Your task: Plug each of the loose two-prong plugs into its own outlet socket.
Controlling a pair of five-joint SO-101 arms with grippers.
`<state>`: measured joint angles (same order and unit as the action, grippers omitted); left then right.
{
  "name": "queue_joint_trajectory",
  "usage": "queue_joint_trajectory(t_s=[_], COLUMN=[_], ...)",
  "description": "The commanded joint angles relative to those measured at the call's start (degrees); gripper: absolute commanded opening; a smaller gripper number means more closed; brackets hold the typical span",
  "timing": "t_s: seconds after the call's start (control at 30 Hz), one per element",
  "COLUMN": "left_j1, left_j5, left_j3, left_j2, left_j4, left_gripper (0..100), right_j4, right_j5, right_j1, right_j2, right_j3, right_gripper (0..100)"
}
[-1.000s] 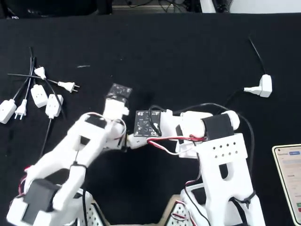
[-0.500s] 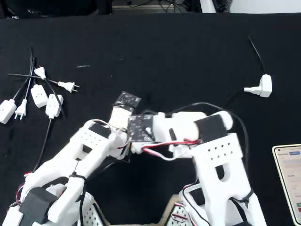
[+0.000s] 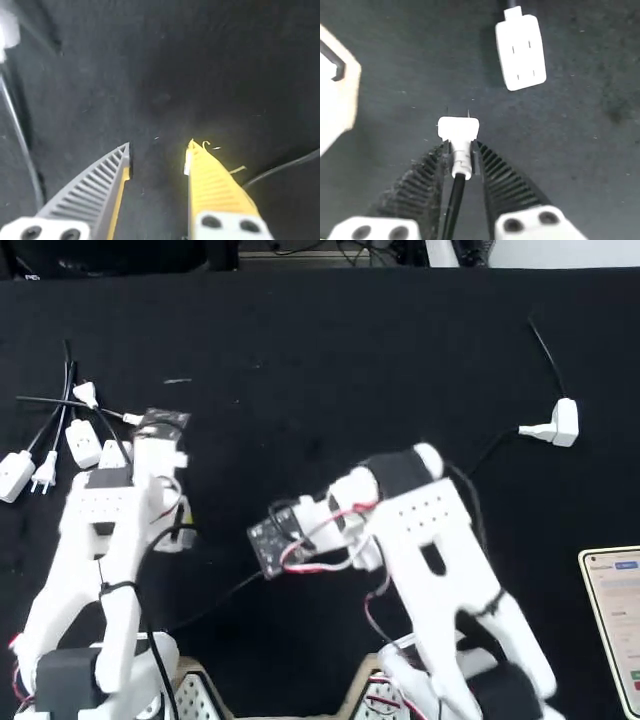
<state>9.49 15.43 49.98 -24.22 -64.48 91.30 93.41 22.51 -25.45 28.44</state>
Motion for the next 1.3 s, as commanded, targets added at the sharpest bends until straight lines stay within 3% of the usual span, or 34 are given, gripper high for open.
queue_joint_trajectory(t_s=[0.0, 0.13, 0.4, 0.87, 1.27], left_j1=[1.2, 1.3, 0.9, 0.7, 0.7], left_j5=[0.6, 0.4, 0.4, 0.2, 0.2], left_j3=[2.2, 5.8, 15.0, 15.5, 15.5], left_j2=[-1.2, -1.7, -1.1, -1.8, -1.8], left_j4=[-0.4, 0.1, 11.8, 12.0, 12.0], left_gripper=[19, 19, 18, 18, 18], right_j4=[-1.5, -4.5, -9.5, -9.2, -6.7], right_j5=[0.6, 0.6, 0.9, 4.7, 6.2], right_j1=[1.3, 4.9, 7.9, 5.8, 3.6], right_j2=[2.6, 4.0, 13.7, 25.2, 26.0], right_j3=[-8.1, -10.2, -10.8, -19.6, -20.2], right_gripper=[1.0, 1.0, 1.0, 1.0, 1.0])
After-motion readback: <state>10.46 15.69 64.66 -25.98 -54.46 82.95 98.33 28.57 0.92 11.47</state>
